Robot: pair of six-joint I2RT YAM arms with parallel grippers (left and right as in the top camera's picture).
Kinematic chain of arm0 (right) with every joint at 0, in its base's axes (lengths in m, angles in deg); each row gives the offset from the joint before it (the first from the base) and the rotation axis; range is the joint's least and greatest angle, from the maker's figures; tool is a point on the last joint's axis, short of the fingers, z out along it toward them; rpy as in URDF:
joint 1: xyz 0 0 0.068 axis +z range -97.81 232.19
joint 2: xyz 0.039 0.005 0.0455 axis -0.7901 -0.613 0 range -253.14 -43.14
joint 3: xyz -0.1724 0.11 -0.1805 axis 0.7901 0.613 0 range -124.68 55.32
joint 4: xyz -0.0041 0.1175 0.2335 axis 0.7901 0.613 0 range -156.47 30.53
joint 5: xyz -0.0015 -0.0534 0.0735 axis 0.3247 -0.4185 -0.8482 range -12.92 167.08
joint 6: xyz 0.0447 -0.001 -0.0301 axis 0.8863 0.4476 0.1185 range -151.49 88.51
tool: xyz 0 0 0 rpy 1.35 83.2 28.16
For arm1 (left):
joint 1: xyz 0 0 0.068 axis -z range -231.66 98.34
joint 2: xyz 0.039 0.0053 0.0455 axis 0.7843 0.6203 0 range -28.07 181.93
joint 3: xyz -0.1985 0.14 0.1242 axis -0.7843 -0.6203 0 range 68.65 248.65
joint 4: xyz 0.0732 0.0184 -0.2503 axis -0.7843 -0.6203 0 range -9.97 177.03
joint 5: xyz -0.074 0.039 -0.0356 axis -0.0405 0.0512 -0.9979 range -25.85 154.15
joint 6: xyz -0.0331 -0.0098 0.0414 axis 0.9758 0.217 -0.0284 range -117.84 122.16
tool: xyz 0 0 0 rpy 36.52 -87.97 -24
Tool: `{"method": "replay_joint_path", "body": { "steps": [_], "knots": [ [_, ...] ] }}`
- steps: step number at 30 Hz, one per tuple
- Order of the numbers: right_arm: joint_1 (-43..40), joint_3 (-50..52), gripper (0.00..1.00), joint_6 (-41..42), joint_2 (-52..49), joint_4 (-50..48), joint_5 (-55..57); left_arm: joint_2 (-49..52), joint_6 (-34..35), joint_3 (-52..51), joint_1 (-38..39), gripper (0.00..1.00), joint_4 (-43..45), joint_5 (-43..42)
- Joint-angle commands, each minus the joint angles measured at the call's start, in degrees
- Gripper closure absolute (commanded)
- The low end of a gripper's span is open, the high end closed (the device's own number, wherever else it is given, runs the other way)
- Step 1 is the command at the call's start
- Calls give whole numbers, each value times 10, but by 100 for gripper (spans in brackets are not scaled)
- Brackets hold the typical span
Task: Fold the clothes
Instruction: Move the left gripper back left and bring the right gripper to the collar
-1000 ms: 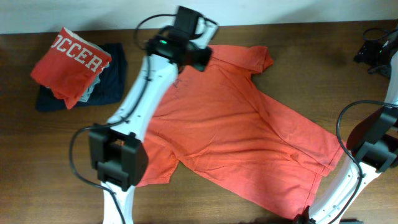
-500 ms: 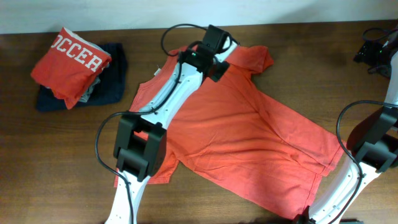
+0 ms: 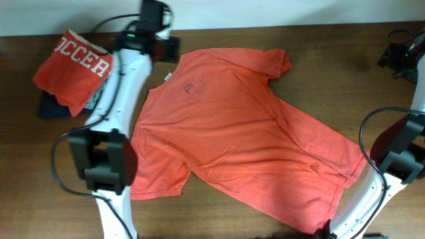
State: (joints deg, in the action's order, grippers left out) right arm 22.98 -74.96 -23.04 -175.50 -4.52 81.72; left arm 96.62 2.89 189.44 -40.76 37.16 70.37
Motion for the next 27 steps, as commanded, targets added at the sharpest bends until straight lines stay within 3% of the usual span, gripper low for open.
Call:
{"method": "replay_joint_path", "body": {
  "steps": [1, 5, 7, 15, 23, 24, 25, 26, 27],
  "knots": [
    [3, -5, 1, 2, 9, 0, 5, -18, 12, 9, -40, 24, -25, -9],
    [3, -5, 1, 2, 9, -13, 3, -18, 12, 9, -75, 15, -53, -9],
    [3, -5, 1, 2, 9, -29, 3, -18, 12, 9, -79, 1, -55, -9],
    [3, -5, 1, 3, 8, -33, -5, -18, 12, 9, -80, 1, -55, -9],
    [3, -6, 1, 2, 10, -12, -127, -18, 12, 9, -79, 1, -55, -9],
    [3, -6, 8, 2, 12, 2, -164, -18, 12, 9, -79, 1, -55, -9],
    [7, -6, 26, -3, 12, 7, -205, -18, 12, 9, -79, 1, -55, -9],
    [15, -6, 37, -24, 12, 10, -248, -18, 12, 9, -79, 1, -55, -9],
    [25, -6, 42, -39, 12, 12, -259, -18, 12, 9, -79, 1, -55, -9]
  ]
}}
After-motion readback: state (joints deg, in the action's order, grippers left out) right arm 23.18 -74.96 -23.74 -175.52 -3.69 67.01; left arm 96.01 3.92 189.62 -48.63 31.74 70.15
